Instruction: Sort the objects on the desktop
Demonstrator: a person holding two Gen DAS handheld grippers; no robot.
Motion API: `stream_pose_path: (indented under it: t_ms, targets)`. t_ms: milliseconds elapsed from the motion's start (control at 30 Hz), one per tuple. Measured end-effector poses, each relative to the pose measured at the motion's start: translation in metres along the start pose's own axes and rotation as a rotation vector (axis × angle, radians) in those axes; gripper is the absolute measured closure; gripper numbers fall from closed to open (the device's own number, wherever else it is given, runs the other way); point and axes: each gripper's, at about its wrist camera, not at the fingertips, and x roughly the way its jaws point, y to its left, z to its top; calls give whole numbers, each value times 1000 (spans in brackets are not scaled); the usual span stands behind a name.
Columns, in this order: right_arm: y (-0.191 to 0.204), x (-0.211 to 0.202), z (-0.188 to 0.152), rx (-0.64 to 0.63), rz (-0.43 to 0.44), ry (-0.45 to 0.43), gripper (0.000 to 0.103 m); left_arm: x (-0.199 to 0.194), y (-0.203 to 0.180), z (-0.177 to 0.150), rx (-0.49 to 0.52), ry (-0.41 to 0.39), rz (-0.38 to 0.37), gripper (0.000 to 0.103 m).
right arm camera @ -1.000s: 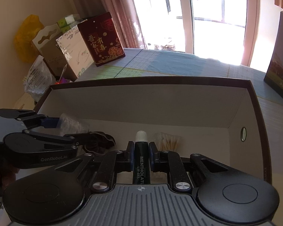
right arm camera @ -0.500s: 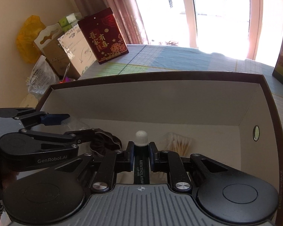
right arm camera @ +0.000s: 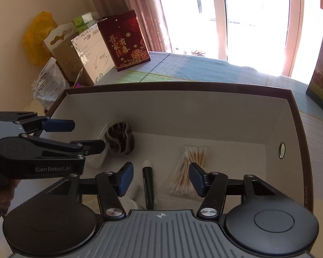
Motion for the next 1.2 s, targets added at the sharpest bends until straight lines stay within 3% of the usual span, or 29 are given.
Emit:
stream_pose_path:
  t_ms: [200,267,500,833,1200]
  targets:
    - [10,-16,-11,-39,-1,-10,8,-19,-6,-6,9,-30,11,23]
    - [14,-22,-15,-50,-5,-21,3,-27,-10,-9,16,-45,22,19]
    - [21,-45,-34,-58,-30,-55,2,-59,-13,-20,-9,-91,57,8]
    - [31,-80,-59,-55,-119,-108,2,-112,-27,-46,-28,-154,91,3]
    - [39,-118,-84,-22,-136,-146,2,-164,-46,-77,-87,-169,69,3]
